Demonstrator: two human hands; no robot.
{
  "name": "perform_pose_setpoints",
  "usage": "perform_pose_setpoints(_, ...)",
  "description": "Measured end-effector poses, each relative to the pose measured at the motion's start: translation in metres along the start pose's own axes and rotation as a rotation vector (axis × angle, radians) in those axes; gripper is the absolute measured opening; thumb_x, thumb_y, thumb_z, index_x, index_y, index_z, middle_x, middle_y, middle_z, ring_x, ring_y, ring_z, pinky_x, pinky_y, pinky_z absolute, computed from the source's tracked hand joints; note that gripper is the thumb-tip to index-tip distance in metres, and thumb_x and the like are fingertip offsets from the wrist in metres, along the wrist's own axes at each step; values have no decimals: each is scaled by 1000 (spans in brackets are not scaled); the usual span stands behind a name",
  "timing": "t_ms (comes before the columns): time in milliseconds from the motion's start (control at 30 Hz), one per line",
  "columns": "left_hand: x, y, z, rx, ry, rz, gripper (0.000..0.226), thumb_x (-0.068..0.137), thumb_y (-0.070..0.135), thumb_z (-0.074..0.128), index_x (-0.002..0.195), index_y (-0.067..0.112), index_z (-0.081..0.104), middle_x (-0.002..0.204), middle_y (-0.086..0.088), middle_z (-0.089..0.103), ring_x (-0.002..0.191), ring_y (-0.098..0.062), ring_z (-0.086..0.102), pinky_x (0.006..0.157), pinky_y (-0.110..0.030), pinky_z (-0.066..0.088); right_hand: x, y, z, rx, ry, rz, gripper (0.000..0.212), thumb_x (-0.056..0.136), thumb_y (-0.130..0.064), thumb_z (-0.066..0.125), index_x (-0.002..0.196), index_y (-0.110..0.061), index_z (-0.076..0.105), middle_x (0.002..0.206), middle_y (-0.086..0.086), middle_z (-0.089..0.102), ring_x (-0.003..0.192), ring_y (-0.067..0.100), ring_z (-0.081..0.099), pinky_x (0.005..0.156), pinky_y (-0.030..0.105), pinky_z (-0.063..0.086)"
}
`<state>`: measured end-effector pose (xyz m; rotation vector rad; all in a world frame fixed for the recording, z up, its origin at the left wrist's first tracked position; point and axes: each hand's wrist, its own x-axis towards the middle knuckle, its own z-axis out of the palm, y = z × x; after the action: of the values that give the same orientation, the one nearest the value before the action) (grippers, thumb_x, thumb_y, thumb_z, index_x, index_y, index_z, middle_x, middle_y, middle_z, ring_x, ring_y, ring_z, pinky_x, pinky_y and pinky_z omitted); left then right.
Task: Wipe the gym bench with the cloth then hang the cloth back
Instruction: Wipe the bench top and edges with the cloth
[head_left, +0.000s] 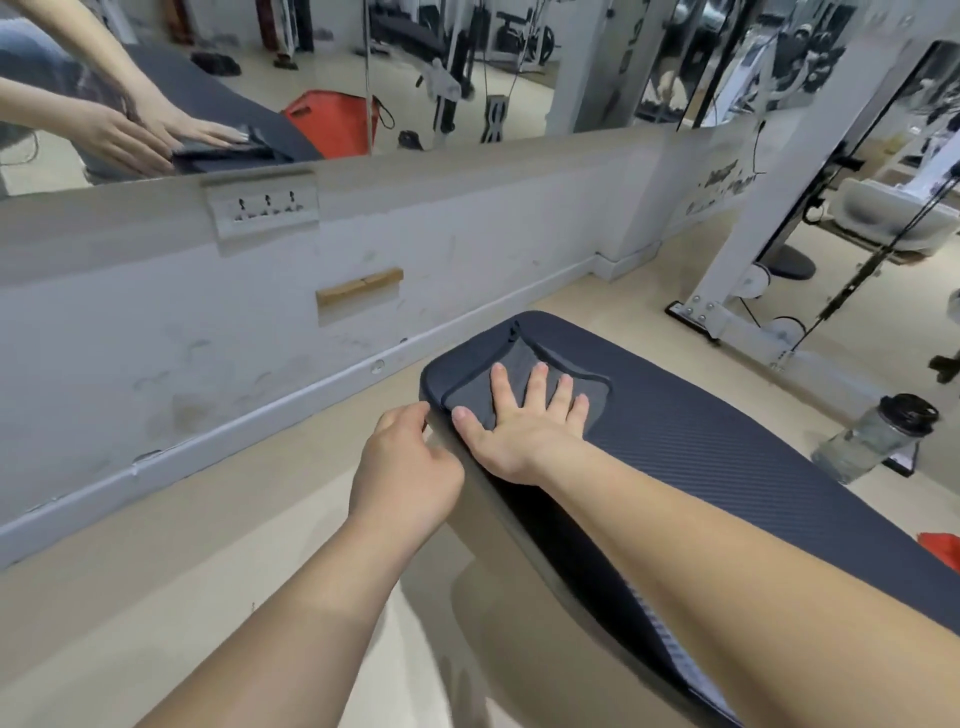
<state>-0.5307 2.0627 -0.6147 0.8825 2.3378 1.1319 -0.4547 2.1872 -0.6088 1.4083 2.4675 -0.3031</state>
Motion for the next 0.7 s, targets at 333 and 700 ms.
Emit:
perform_pose_setpoints(333,17,-9,16,12,-27,127,54,91,12,49,144,19,50,150,6,47,135,-18,47,113,-35,39,82,74,-36,101,68,103,93,80,-95,20,160,-54,-4,174,2,-13,160,31,-12,127,52,-6)
perform_pose_setpoints(700,34,-9,18,-36,67,146,46,90,3,50,129,22,65,121,21,53,99,-1,52,80,-15,37,73,131,-31,98,139,332,97,79,-94,16,163,-46,2,174,13,7,158,39,5,126,55,2)
